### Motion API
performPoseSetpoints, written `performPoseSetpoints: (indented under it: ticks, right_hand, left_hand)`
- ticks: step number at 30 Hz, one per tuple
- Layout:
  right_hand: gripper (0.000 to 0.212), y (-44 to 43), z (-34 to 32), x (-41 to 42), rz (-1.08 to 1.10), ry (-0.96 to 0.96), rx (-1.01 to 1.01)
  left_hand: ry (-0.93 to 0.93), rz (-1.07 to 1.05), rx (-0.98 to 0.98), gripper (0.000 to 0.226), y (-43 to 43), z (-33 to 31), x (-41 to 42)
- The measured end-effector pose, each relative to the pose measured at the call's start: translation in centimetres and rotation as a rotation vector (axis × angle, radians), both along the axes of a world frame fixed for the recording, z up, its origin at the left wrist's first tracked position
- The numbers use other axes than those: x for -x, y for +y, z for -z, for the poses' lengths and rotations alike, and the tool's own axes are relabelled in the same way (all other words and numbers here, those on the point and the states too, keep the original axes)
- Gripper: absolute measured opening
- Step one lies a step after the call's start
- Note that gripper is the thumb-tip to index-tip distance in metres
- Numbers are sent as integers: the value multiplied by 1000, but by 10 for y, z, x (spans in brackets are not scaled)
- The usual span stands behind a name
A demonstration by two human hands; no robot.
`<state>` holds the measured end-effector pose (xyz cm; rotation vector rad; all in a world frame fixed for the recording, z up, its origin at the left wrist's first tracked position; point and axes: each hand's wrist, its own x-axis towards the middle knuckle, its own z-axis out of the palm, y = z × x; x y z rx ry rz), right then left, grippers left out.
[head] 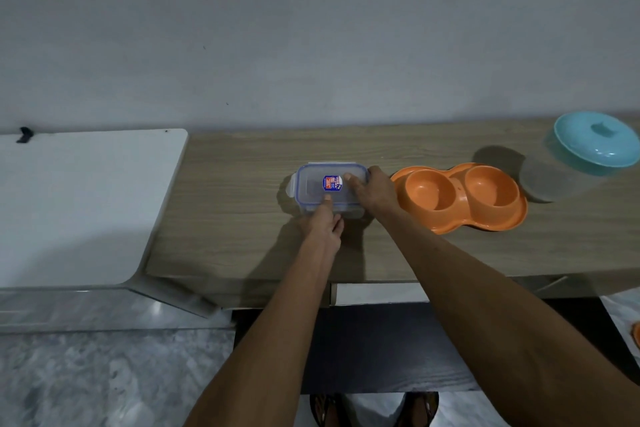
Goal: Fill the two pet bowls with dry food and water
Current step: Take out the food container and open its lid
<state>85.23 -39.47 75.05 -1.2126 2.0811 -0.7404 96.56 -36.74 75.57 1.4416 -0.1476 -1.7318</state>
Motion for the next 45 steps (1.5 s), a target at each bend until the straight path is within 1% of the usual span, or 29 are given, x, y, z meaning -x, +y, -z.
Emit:
performPoseSetpoints:
  ticks: [2,4,6,8,9,10,11,13,14,15,17,18,20,22,23,25,26,28,30,33,36,38,40,41,43,45]
  right_hand:
    - [56,1,-1,0,0,-5,-1]
    - [56,2,-1,0,-4,-4,0]
    - [57,3,-4,0,-14,25,-3]
    - [60,3,-9,1,-4,75,-18]
    - [62,3,-12,1,10,106,-30]
    - [65,3,-14,1,24,145,-38]
    - [67,3,-16,1,40,176,-45]
    - [68,3,-22,-1,69,221,-32]
    - [66,2,-26,-3,77,230,-15]
    - [63,1,-30,-5,87,216,-6]
    - [52,-4,-41,-8,119,134,12]
    - [46,-8,-45,-8,144,83,32]
    - [30,-18,-53,-9,202,-54,74]
    - [15,-27,-60,-8,254,-241,99]
    - [11,-32,-64,-9,274,-332,105]
    - [16,-43,-70,-8,298,-454,121]
    - [18,-50,-72,-5,308,-484,134]
    - [21,-65,-74,1,343,-540,155]
    - [21,-82,-73,12,374,-567,168]
    - [18,-103,-63,27,417,-570,164]
    - [12,-123,-36,43,459,-516,107]
    - [14,-136,-6,53,474,-474,82]
    - [9,-142,15,54,480,-439,89]
    - [9,-137,16,50,472,-419,89]
    - [17,-130,18,43,457,-377,90]
    - [21,-125,19,40,439,-275,68]
  left_hand:
    - [-8,-30,12,50,0,2,1]
    - [-65,-81,67,54,-2,7,4]
    - [-211,-137,139,64,1,6,2]
    - [-386,-101,203,72,9,3,-2]
    - [-424,-49,219,75,13,3,-6]
    - [-412,-1,219,73,16,3,-10]
    - [-368,25,209,63,18,4,-15]
    - [-298,43,193,33,20,-2,-20]
    - [-280,59,189,29,20,-5,-23]
    - [-263,88,183,35,21,-8,-24]
    - [-254,142,176,49,21,-9,-27]
    - [-239,149,169,52,21,-10,-28]
    - [-218,137,161,53,20,-11,-30]
    - [-224,117,149,52,18,-12,-33]
    - [-223,123,147,52,17,-12,-34]
    - [-237,158,160,50,15,-11,-36]
    - [-266,173,174,45,14,-11,-38]
    - [-374,192,205,27,10,-9,-43]
    - [-440,230,229,22,7,-8,-49]
    - [-466,299,256,16,5,-5,-56]
    - [-467,299,274,10,6,-5,-57]
    - [-495,290,292,12,7,-4,-57]
    - [-521,279,314,18,8,-5,-57]
    - [-531,273,318,19,8,-4,-56]
    - [-551,251,308,17,8,-5,-55]
    - [-574,238,292,23,7,-4,-54]
